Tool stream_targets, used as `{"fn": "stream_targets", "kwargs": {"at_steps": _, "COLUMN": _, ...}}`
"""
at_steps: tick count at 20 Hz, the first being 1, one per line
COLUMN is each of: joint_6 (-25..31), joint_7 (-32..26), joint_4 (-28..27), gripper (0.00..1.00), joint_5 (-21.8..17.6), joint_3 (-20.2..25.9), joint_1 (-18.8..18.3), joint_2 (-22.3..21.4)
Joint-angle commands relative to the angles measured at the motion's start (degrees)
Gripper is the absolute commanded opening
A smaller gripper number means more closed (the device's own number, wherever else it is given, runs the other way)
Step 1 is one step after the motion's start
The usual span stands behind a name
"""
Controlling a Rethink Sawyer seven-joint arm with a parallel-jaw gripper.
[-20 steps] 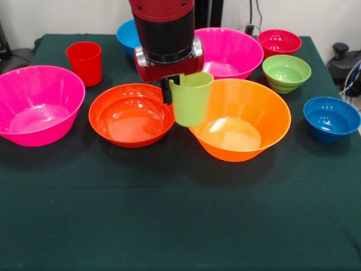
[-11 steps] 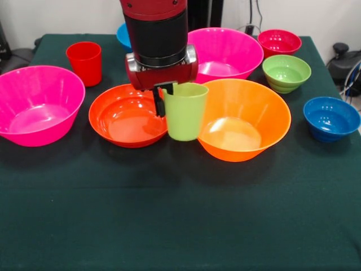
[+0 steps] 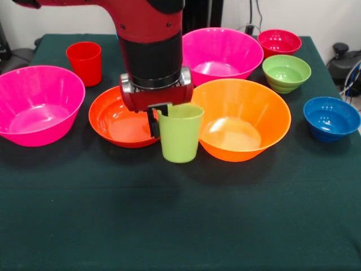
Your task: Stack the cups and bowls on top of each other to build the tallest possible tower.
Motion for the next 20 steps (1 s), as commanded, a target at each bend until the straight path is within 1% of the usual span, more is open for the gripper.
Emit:
{"fn": "stream_targets", "kwargs": {"at_steps": 1, "joint_6": -0.08, "joint_7": -4.03, "joint_4": -6.95, "gripper": 0.00, "joint_5": -4.55, "joint_3": -1.28, "joint_1": 3.44, "joint_2": 6.83}}
{"fn": "stream_targets", "kwargs": {"at_steps": 4, "joint_6": 0.74, "joint_7": -4.28, "joint_4": -9.12, "gripper": 0.00, "joint_5": -4.80, "joint_3": -1.54, "joint_1": 4.43, "joint_2": 8.59}}
{"fn": "stream_targets", "kwargs": {"at_steps": 7, "joint_6": 4.10, "joint_7": -5.86, "joint_4": -11.88, "gripper": 0.00, "joint_5": -4.92, "joint_3": -2.06, "joint_1": 5.42, "joint_2": 10.75}}
{"fn": "stream_targets", "kwargs": {"at_steps": 12, "joint_6": 8.95, "joint_7": -8.20, "joint_4": -15.23, "gripper": 0.00, "joint_5": -5.42, "joint_3": -3.06, "joint_1": 7.01, "joint_2": 12.49}}
{"fn": "stream_targets", "kwargs": {"at_steps": 20, "joint_6": 16.46, "joint_7": -11.54, "joint_4": -15.38, "gripper": 0.00, "joint_5": -6.83, "joint_3": -5.09, "joint_1": 8.24, "joint_2": 9.87}}
